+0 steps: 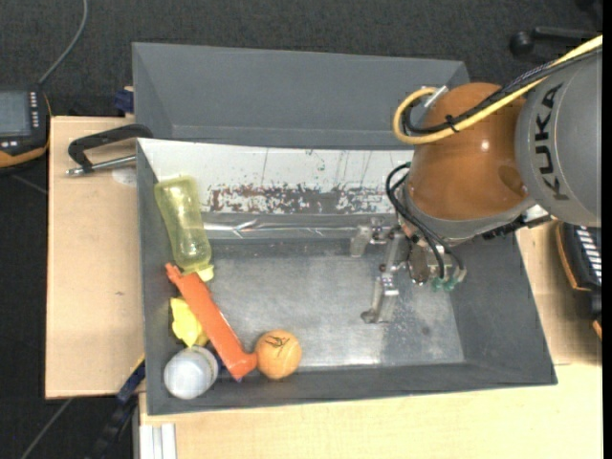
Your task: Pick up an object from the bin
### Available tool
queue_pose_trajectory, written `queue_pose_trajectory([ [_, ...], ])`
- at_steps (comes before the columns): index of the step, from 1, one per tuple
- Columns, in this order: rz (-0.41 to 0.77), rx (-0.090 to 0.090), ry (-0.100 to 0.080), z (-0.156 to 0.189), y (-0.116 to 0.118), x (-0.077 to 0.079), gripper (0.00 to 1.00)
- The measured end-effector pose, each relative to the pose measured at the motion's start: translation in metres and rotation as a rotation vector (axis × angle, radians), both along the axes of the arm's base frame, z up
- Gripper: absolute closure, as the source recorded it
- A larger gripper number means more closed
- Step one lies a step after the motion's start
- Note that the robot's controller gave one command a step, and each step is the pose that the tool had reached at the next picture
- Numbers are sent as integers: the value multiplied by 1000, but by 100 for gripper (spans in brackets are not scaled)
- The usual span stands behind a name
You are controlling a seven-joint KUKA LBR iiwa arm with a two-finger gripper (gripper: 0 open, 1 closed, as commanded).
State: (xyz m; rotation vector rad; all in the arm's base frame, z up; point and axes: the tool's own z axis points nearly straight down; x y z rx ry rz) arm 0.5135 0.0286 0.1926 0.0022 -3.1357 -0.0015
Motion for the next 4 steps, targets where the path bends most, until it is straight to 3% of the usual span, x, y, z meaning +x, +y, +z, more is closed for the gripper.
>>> queue_pose_trajectory([
  [1,-1,1,-9,4,0,2,0],
  [2,71,2,-16,-61,51,52,0],
  [3,293,2,-8,-69,105,-2,0],
  [4,303,4,-12,-72,123,-27,0],
])
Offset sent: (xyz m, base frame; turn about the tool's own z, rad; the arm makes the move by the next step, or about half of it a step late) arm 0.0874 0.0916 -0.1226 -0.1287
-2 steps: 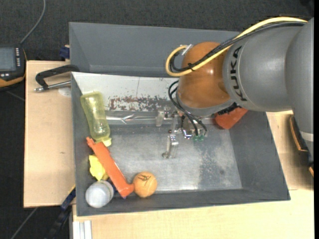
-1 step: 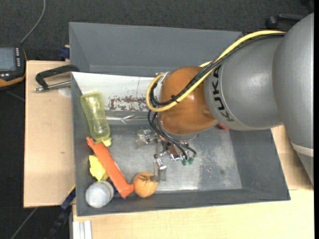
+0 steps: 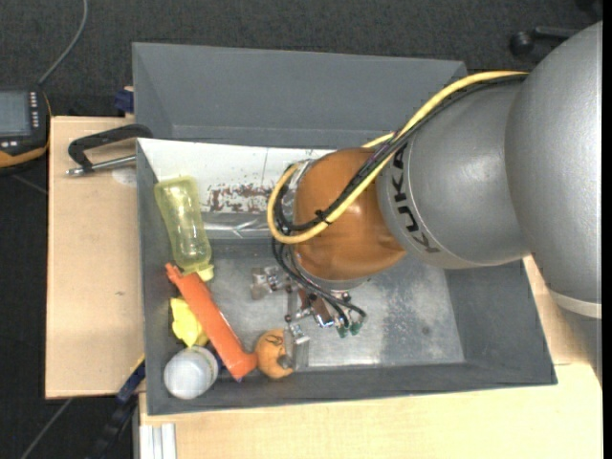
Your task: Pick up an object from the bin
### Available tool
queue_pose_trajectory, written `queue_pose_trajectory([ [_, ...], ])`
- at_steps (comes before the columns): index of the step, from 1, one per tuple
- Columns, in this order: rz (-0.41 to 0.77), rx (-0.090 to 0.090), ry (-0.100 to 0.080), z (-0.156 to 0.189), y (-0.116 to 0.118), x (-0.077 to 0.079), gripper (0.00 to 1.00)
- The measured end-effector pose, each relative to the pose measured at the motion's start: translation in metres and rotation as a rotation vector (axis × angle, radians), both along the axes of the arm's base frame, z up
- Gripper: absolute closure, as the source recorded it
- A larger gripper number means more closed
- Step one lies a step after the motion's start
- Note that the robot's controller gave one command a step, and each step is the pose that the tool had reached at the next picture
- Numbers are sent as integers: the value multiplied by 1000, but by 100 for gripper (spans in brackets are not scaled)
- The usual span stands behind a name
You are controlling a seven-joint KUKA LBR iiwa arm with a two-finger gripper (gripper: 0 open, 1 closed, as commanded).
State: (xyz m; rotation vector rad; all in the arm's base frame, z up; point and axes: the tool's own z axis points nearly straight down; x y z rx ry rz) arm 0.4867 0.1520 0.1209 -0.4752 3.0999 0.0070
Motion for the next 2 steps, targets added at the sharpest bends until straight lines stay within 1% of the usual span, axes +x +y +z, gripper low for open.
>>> queue_pose_trajectory([
  [1,351,-4,1,-35,-13,5,0],
  [2,128,-3,6,-46,-11,5,100],
])
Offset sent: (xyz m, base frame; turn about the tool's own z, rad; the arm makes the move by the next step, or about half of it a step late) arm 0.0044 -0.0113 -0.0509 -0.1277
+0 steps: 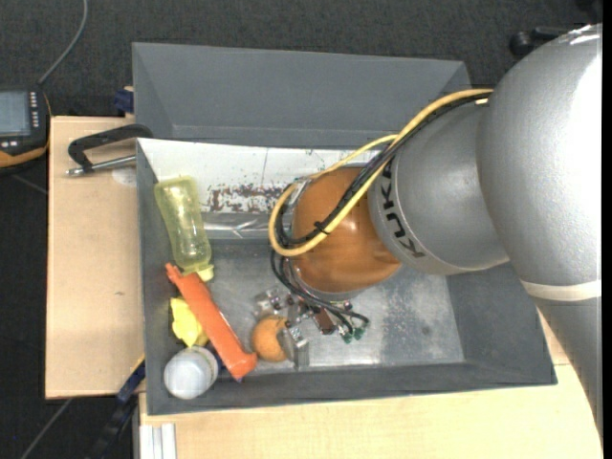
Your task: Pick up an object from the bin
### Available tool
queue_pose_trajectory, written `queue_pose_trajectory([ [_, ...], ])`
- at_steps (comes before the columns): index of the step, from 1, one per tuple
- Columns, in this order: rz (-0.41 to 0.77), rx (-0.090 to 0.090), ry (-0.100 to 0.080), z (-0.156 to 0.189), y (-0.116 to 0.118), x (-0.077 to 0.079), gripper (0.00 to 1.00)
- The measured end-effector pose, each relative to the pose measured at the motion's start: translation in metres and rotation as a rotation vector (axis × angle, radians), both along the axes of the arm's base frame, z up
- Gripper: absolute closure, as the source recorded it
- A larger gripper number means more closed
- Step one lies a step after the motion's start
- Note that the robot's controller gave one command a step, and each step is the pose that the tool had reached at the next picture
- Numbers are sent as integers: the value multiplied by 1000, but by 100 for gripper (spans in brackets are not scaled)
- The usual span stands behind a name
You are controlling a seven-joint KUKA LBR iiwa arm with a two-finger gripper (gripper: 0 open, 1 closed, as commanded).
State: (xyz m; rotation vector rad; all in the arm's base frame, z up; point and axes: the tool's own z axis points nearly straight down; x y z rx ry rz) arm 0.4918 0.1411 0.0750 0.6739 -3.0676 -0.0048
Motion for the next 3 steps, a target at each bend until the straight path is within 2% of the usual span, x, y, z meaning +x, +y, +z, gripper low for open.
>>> queue_pose_trajectory([
  [3,0,2,-2,15,0,-1,100],
])
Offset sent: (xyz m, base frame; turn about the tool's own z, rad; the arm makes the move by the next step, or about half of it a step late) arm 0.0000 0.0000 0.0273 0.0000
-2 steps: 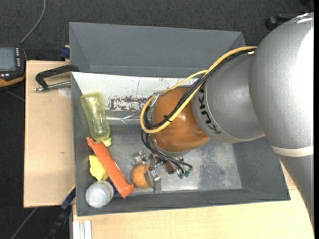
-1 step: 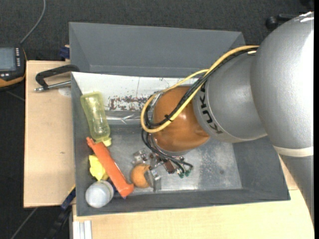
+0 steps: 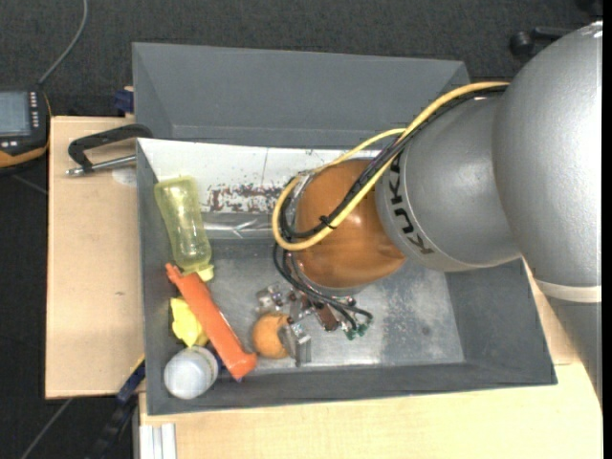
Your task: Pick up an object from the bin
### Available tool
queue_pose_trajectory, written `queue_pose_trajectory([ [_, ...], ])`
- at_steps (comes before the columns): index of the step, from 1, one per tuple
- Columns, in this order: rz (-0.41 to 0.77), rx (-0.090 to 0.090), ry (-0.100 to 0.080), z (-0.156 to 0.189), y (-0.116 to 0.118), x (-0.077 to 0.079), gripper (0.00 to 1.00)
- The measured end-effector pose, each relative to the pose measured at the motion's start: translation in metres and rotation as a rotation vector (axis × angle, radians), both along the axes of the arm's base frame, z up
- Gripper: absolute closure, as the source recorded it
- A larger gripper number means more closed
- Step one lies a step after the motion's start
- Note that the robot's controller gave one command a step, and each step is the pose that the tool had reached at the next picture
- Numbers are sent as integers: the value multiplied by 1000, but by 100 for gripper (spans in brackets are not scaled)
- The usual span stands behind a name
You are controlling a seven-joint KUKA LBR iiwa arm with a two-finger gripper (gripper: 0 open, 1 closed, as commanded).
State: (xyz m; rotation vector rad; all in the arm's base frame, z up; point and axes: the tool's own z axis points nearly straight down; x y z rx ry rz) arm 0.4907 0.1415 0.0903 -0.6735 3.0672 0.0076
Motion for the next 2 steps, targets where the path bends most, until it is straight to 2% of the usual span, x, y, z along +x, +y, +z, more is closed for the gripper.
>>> queue_pose_trajectory([
  [1,0,1,-4,20,0,1,100],
  [2,1,0,3,35,0,-1,100],
])
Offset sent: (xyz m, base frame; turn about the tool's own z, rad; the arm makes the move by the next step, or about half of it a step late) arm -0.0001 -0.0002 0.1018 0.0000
